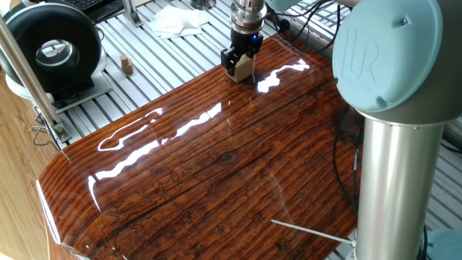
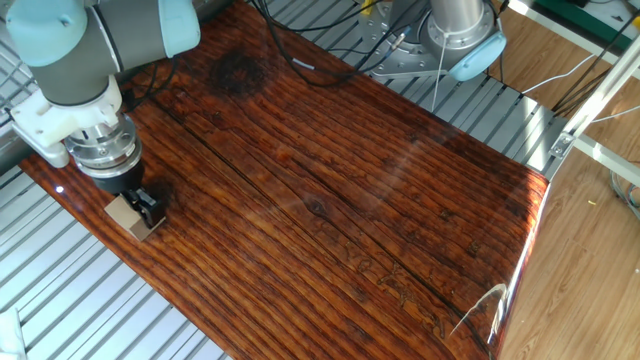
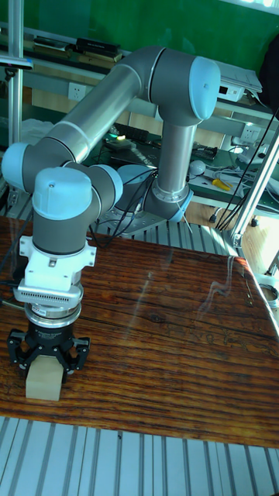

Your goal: Hold a small block with the gripper and sweep it from left to right on the table

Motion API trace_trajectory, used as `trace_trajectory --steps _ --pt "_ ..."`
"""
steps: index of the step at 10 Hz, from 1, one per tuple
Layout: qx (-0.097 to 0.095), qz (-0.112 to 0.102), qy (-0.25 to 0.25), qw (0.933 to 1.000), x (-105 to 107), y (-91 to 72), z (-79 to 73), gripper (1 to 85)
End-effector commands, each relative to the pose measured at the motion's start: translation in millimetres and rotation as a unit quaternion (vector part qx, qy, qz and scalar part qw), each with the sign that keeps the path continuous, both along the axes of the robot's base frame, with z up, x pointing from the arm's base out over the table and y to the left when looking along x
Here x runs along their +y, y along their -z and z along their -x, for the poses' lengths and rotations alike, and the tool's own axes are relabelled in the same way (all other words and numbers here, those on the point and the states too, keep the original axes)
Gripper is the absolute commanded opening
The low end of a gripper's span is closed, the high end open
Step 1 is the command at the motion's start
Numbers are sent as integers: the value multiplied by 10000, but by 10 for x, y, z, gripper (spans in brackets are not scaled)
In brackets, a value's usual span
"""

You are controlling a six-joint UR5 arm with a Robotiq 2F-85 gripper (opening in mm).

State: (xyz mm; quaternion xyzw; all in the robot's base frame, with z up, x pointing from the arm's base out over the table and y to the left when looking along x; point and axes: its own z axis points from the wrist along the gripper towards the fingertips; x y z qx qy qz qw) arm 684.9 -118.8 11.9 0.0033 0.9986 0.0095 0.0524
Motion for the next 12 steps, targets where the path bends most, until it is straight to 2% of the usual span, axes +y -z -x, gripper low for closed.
trace_trajectory --steps 1,4,8,12 --pt "-48 -17 56 10000 23 22 -19 10" --pt "-17 9 94 10000 47 -59 13 10" --pt "-72 61 109 9999 75 50 -26 10" --pt "-41 69 109 9999 76 -26 -1 10"
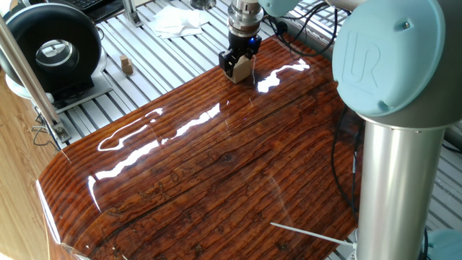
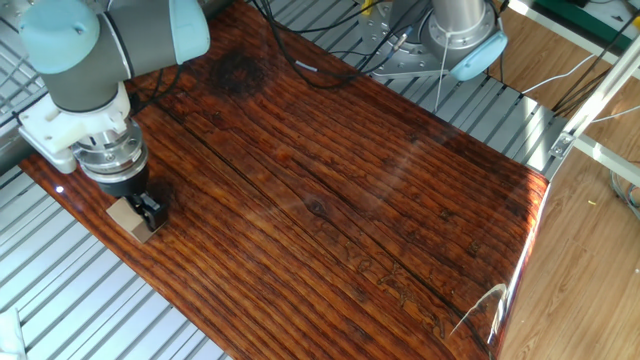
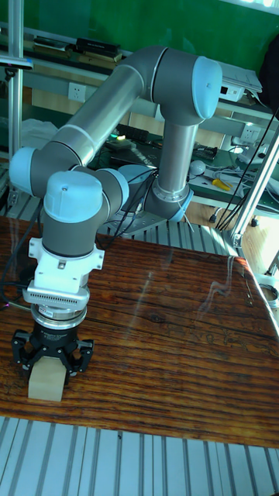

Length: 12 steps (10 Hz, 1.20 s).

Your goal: Hold a small block with the gripper and sweep it from left to right on the table

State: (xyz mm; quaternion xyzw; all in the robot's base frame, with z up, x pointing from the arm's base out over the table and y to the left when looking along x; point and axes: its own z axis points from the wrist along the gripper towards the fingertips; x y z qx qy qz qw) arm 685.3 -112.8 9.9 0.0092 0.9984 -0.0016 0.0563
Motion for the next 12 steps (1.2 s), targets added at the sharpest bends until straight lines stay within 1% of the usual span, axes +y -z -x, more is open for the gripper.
trace_trajectory --steps 1,2,3,5,6,9,12 --pt "27 -39 43 10000 9 -78 20 10" --pt "58 -61 36 10000 2 -84 30 10" --pt "74 -106 20 9999 22 -49 27 10" --pt "12 -55 43 10000 43 35 -5 10" --pt "4 -55 51 10000 47 43 -10 10" --pt "-3 -56 58 10000 58 20 -7 10" --pt "96 -74 89 9999 105 -54 30 10"
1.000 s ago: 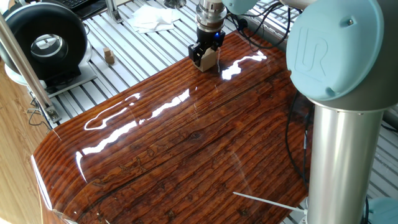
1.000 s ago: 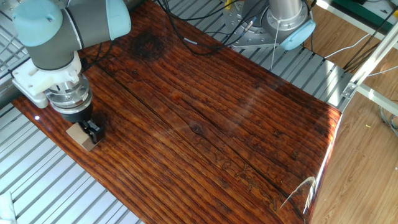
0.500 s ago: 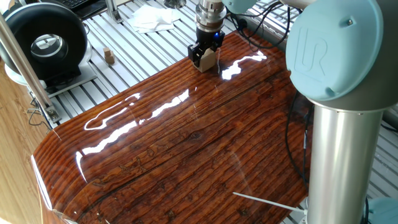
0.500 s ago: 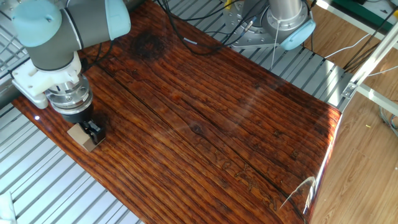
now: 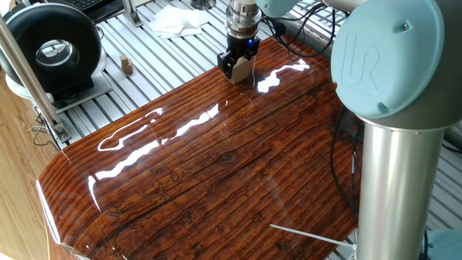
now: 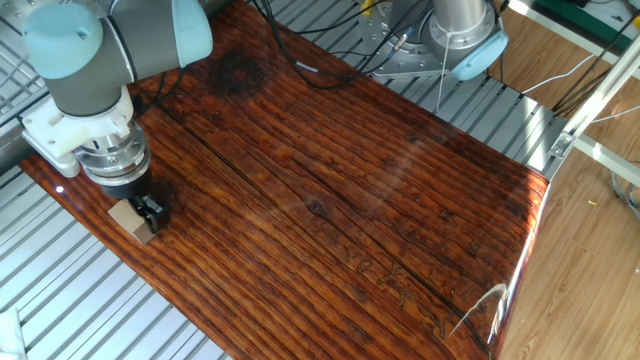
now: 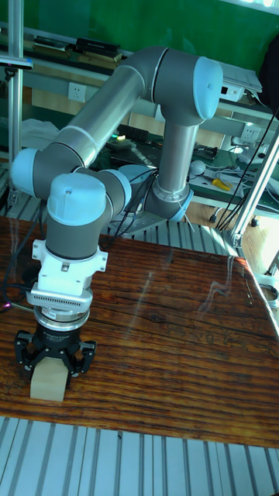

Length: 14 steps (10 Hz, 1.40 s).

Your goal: Hold a small block with the gripper and sweep it from left to right on the table

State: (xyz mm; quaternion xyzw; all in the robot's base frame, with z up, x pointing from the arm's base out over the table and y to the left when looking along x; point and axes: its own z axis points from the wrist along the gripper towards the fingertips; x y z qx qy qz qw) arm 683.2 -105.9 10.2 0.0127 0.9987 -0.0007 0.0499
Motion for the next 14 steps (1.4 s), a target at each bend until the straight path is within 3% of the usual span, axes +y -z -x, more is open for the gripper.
trace_trajectory --steps 1,5,9,14 --pt "47 -85 48 9999 49 -29 10 10" --pt "-50 45 269 9996 261 79 -36 10" --pt "92 -120 362 9992 447 -152 11 10" --pt "75 -60 362 9993 480 -120 -41 10"
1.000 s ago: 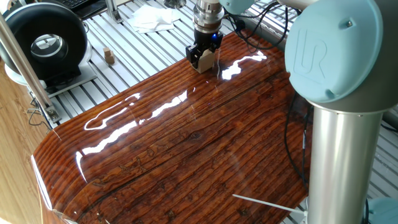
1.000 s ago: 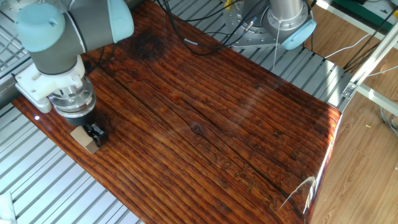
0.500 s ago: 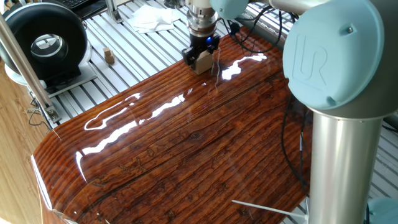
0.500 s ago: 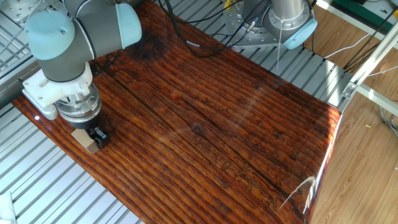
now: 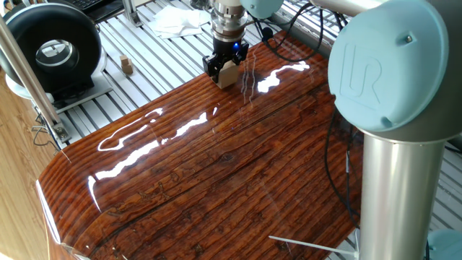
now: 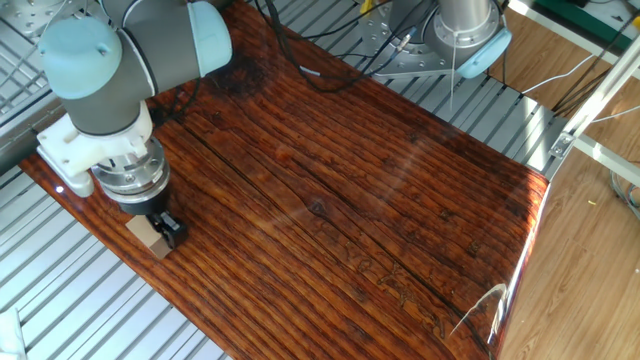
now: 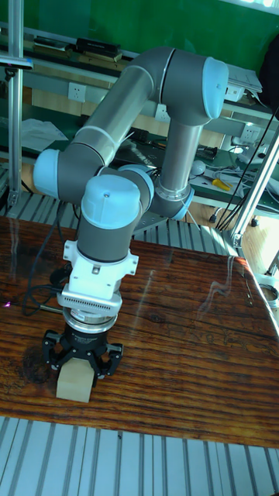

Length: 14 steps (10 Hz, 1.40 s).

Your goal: Hold a small block with the gripper and sweep it from left to right on the table

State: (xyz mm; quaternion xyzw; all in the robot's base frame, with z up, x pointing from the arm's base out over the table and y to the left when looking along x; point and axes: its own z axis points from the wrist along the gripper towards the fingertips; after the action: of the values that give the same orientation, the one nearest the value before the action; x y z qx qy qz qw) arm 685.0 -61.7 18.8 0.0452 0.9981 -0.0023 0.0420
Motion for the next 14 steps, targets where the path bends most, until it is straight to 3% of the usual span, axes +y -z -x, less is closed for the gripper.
trace_trajectory --steps 1,4,6,8,14 --pt "2 -3 22 10000 1 -37 -17 10" --pt "35 -31 -207 9998 -104 -10 16 10" --pt "8 81 -253 9996 -187 55 -17 10" --pt "24 -12 -528 9986 -171 79 8 10" --pt "-103 -90 -521 9985 -143 103 -42 10"
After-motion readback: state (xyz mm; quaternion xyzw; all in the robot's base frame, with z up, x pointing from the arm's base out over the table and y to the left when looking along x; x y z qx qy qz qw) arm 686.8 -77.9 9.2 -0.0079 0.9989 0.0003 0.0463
